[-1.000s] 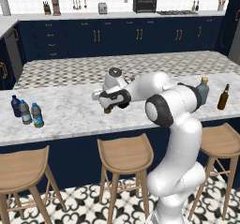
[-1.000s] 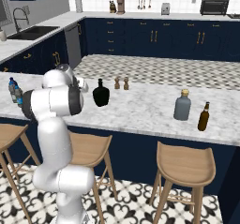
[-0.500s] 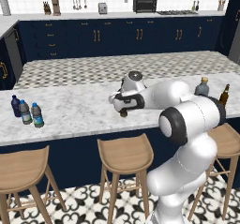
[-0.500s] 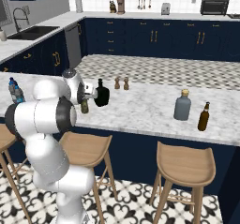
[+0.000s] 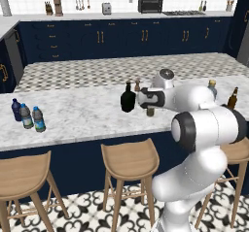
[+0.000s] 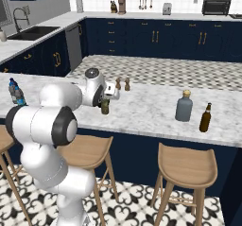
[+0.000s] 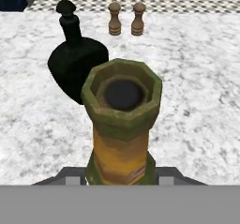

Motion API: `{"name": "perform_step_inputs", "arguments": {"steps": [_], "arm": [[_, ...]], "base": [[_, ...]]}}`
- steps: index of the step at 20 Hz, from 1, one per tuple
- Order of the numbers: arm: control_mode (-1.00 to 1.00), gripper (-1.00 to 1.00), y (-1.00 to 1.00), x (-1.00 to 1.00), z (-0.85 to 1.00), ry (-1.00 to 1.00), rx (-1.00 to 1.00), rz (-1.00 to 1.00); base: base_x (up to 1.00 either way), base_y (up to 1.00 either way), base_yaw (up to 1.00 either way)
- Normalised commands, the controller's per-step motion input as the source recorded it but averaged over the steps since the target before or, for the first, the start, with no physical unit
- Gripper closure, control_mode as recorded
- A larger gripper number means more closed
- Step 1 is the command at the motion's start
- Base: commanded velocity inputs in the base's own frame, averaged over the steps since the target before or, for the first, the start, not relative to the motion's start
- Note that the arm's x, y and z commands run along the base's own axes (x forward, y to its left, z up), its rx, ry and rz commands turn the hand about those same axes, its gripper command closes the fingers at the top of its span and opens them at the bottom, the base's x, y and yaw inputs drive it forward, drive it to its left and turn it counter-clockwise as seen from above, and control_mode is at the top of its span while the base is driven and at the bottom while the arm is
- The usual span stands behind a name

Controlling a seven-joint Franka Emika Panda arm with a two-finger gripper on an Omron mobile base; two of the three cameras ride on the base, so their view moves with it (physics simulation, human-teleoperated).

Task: Move the plastic bottles in the middle to the plastics group, and the glass bottles in the middle to the glass group.

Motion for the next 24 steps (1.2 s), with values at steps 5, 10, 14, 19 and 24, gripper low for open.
{"name": "perform_step_inputs", "arguments": {"steps": [5, 10, 14, 19, 24], "arm": [[-1.0, 1.0, -1.0, -0.04, 0.0, 0.01, 0.0, -0.12], [-1.0, 1.0, -1.0, 0.0, 0.0, 0.0, 0.0, -0.14], [-1.0, 1.0, -0.99, -0.04, 0.0, 0.03, 0.0, -0.15], [-1.0, 1.0, -0.63, -0.12, -0.33, 0.02, 0.0, -0.08], [-1.0, 1.0, -0.42, 0.0, -0.12, -0.04, 0.0, 0.0]], "base": [[0.0, 0.0, 0.0], [0.0, 0.0, 0.0], [0.0, 0.0, 0.0], [0.0, 0.0, 0.0], [0.0, 0.0, 0.0]]}}
